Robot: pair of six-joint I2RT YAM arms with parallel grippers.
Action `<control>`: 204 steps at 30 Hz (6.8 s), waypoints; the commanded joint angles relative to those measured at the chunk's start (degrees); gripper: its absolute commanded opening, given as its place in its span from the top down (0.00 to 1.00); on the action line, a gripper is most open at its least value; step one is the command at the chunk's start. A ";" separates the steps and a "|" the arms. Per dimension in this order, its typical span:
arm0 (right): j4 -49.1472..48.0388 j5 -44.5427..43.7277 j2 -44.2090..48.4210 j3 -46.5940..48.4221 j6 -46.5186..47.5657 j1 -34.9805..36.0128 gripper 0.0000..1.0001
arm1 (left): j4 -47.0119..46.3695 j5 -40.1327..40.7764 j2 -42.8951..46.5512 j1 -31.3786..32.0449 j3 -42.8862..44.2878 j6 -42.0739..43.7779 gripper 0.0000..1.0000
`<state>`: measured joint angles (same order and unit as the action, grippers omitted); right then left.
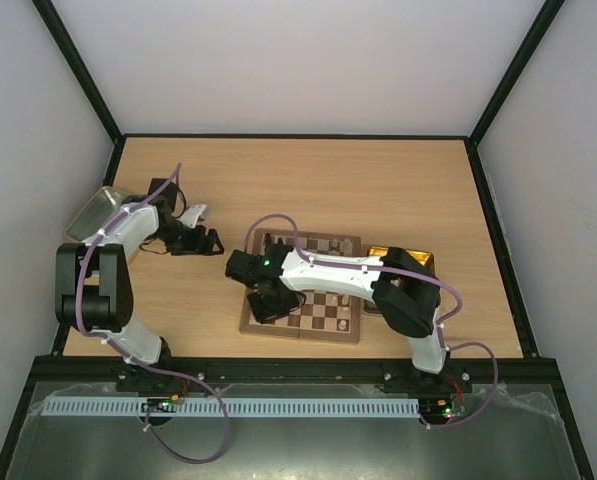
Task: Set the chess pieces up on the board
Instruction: Place the chess piece on the chessboard, then pick up the chess piece from the storage box, then place the chess piece on the chessboard.
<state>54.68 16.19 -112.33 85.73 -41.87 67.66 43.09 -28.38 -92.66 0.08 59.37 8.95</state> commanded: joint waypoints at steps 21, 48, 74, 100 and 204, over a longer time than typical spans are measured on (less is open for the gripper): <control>-0.90 -1.33 -0.58 0.18 -0.14 0.54 0.88 | 0.50 0.43 2.22 -0.08 -0.60 -0.25 0.15; 2.71 -2.74 3.44 2.65 -0.55 0.54 0.79 | 0.33 0.30 1.98 -0.08 -0.78 -0.25 0.15; 1.69 -12.07 39.61 -29.60 -9.05 -38.27 0.79 | 0.25 0.26 1.45 0.01 -0.77 -0.20 0.15; -10.11 -5.59 32.28 -39.54 -2.37 -56.28 0.79 | 0.41 1.05 1.12 0.01 -0.60 -0.42 0.15; -4.66 0.07 26.21 -29.47 -10.61 -17.10 0.86 | 0.50 0.70 -0.08 0.12 -0.56 -0.25 0.15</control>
<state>50.17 16.62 -85.34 56.60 -52.73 50.28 42.92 -27.44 -92.47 0.08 59.16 8.71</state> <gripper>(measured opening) 0.127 0.847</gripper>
